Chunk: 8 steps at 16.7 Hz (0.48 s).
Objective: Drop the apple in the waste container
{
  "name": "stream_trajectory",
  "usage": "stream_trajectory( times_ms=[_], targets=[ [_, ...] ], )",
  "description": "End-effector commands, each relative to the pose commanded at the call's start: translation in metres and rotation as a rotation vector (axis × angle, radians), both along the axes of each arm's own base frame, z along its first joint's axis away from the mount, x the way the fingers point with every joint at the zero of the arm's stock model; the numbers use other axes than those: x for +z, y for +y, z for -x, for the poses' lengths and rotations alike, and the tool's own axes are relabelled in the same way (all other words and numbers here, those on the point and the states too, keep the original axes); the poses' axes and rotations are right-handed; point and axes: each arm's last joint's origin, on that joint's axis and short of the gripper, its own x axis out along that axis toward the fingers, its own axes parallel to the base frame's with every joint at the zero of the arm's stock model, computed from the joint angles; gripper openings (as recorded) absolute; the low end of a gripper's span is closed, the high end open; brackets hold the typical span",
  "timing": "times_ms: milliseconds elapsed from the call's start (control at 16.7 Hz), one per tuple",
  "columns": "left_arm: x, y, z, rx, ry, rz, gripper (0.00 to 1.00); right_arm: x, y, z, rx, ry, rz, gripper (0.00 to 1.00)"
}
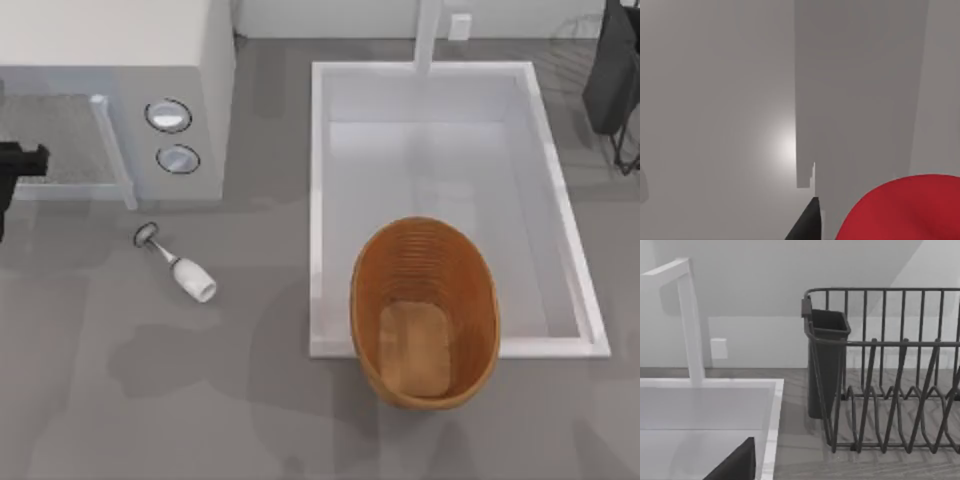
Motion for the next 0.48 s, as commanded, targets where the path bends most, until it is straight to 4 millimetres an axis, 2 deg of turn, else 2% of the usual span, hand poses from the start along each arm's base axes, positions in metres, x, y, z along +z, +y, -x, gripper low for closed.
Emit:
stream_trajectory(
  times_ms=[240, 480],
  targets=[
    [0.004, -0.001, -0.003, -0.036, -0.004, -0.011, 0.00, 0.000, 0.000, 0.000, 0.000, 0.000, 0.000, 1.00],
    [0.034, -0.006, -0.018, -0.235, -0.054, -0.060, 0.00, 0.000, 0.000, 0.000, 0.000, 0.000, 0.000, 1.00]
  ],
)
